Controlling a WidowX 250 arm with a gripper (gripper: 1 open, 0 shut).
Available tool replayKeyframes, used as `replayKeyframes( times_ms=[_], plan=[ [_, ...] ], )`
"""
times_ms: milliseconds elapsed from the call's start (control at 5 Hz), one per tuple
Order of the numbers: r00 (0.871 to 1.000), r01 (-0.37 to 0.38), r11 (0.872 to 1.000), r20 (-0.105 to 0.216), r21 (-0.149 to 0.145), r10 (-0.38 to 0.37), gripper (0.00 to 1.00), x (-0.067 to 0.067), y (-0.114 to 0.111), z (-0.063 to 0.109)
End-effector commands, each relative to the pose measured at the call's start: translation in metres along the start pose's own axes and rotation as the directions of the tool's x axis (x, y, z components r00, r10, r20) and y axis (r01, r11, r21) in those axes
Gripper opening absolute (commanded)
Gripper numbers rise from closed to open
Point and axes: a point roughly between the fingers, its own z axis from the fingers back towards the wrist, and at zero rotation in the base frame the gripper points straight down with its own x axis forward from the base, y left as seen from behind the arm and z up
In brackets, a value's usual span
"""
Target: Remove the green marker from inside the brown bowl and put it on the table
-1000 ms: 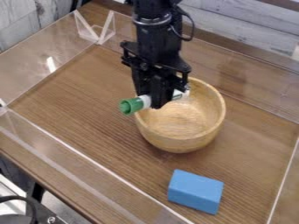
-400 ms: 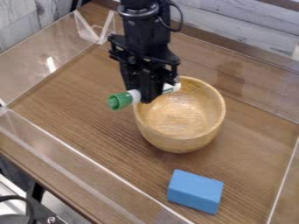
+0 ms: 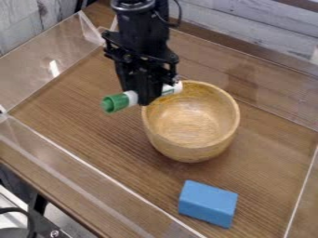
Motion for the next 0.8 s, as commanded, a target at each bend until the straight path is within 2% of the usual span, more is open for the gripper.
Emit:
replayKeyframes(
  times_ms=[0,600],
  plan=[
    [0.999,-0.005,1.0,0.047,0.017,0.004,0.0,-0.001,0.006,0.012],
    [0.997,-0.052,0.998,0.056,0.031,0.05,0.0,-0.008,0.026,0.007]
  ],
)
